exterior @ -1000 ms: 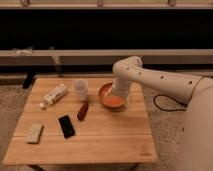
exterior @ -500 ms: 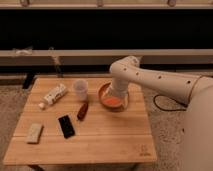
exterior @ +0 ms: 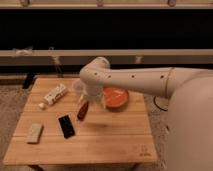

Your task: Push the eraser across the table

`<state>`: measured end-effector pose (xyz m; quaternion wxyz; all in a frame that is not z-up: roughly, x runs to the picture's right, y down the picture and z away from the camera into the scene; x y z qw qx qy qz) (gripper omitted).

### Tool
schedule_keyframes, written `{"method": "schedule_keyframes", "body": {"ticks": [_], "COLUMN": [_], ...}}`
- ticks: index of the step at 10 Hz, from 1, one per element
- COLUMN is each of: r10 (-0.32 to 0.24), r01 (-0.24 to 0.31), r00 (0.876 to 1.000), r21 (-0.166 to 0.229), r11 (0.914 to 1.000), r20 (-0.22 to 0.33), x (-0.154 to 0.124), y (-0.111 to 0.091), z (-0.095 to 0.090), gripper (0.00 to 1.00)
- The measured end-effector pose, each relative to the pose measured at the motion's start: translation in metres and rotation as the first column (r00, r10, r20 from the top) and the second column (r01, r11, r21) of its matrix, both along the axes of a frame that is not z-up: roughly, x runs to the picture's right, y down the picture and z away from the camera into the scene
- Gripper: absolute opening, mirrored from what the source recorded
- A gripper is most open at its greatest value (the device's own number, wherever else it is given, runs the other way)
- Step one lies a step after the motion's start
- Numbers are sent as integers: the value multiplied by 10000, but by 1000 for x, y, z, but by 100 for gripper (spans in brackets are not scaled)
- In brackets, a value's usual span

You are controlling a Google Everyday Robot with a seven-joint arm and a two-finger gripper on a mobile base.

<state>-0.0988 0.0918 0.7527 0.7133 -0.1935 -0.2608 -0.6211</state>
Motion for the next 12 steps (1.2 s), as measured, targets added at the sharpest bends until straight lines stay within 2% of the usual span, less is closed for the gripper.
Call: {"method": "schedule_keyframes", "body": {"ticks": [3, 5, 9, 12], "r10": [-1138, -1625, -1986, -2248], "r01": [1139, 1630, 1997, 2258], "r00": [9921, 9848, 9791, 9738], "r21": [21, -37, -211, -260], "r11": [9935, 9866, 9796, 9738], "r20": [534, 619, 429, 342], "x": [-70, -102, -132, -146], "y": [6, 8, 23, 37], "z": [-1, 12, 51, 69], "gripper": [80, 80, 80, 80]}}
